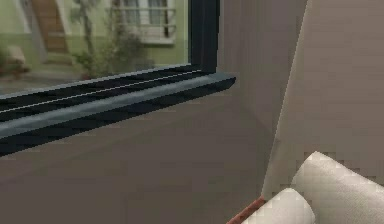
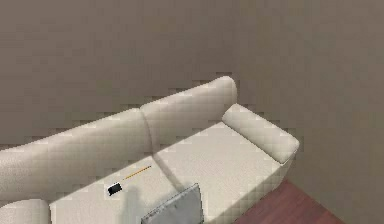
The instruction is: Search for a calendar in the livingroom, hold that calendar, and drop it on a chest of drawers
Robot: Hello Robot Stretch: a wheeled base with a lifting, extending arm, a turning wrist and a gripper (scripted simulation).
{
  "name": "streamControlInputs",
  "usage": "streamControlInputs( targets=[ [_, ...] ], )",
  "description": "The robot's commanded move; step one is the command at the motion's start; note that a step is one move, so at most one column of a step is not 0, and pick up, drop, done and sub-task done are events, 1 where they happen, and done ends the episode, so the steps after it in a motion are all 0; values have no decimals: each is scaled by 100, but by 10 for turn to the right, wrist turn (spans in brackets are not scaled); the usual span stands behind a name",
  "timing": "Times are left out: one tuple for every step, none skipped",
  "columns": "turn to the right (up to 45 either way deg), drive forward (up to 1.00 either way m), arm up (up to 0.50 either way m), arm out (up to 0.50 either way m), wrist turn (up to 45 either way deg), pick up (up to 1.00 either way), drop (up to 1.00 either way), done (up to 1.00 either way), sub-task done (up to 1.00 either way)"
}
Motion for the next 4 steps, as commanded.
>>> streamControlInputs(
  targets=[
    [0,0,0,0,0,100,0,0,0],
    [0,0,10,0,0,0,0,0,0],
    [0,0,50,0,0,0,0,0,0],
    [0,0,10,0,0,0,0,0,0]
  ],
)
